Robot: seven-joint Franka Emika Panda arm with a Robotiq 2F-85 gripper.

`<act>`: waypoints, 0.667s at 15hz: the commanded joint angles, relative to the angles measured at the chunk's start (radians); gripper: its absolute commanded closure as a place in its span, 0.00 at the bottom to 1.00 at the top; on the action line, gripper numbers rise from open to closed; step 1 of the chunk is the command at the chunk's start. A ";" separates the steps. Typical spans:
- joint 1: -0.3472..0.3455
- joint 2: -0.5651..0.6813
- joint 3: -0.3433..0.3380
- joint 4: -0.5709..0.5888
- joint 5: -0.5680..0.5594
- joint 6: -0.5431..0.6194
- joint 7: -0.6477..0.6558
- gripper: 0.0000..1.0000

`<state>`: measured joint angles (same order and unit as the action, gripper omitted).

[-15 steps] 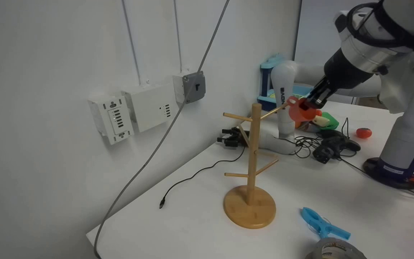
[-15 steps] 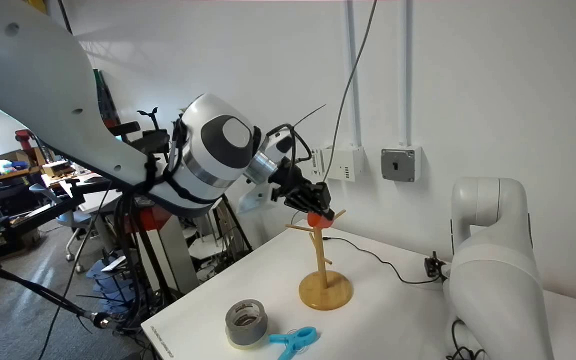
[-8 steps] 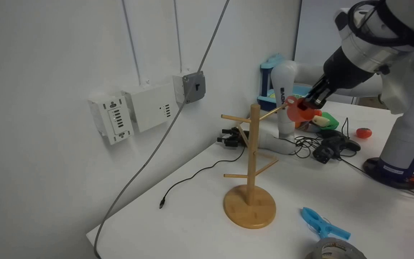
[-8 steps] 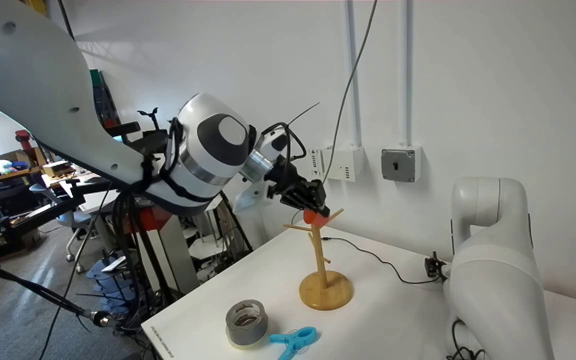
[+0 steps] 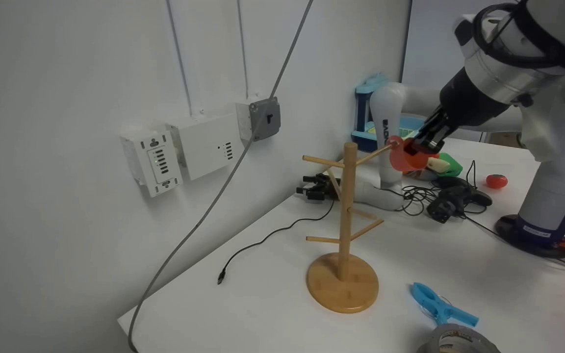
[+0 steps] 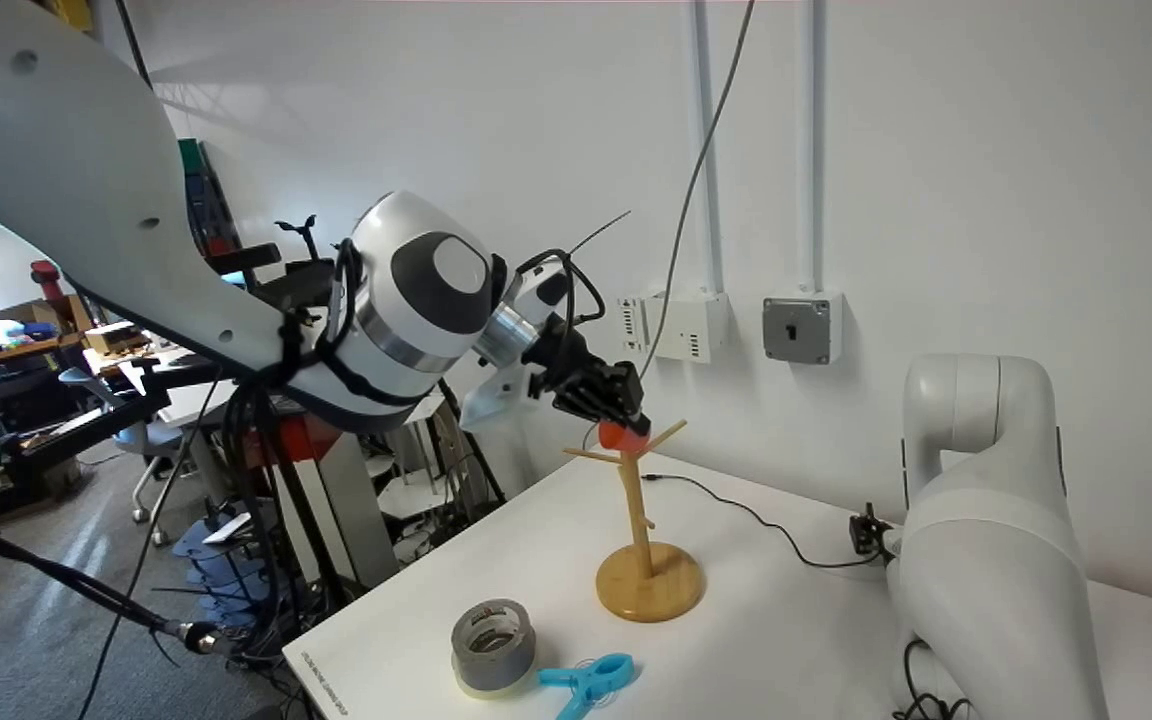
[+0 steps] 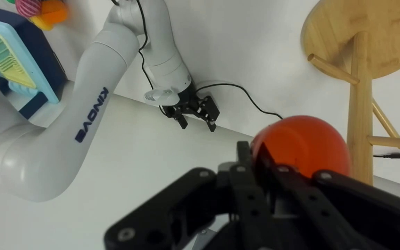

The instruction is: Take the orange cup and hang it on the object

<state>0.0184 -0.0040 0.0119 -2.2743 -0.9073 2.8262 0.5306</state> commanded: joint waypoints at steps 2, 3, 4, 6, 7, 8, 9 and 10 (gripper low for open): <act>0.003 -0.021 0.003 -0.017 0.011 -0.022 0.010 0.68; 0.004 -0.021 0.004 -0.019 0.023 -0.024 0.002 0.67; 0.004 -0.021 0.004 -0.020 0.024 -0.025 0.005 0.62; 0.004 -0.020 0.005 -0.023 0.033 -0.028 0.002 0.46; 0.004 -0.020 0.005 -0.024 0.039 -0.027 -0.001 0.38; 0.004 -0.020 0.004 -0.025 0.043 -0.026 -0.003 0.31; 0.003 -0.019 0.004 -0.027 0.053 -0.023 -0.009 0.22; 0.003 -0.019 0.003 -0.029 0.064 -0.021 -0.016 0.16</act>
<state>0.0185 -0.0039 0.0128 -2.2874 -0.8831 2.8261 0.5314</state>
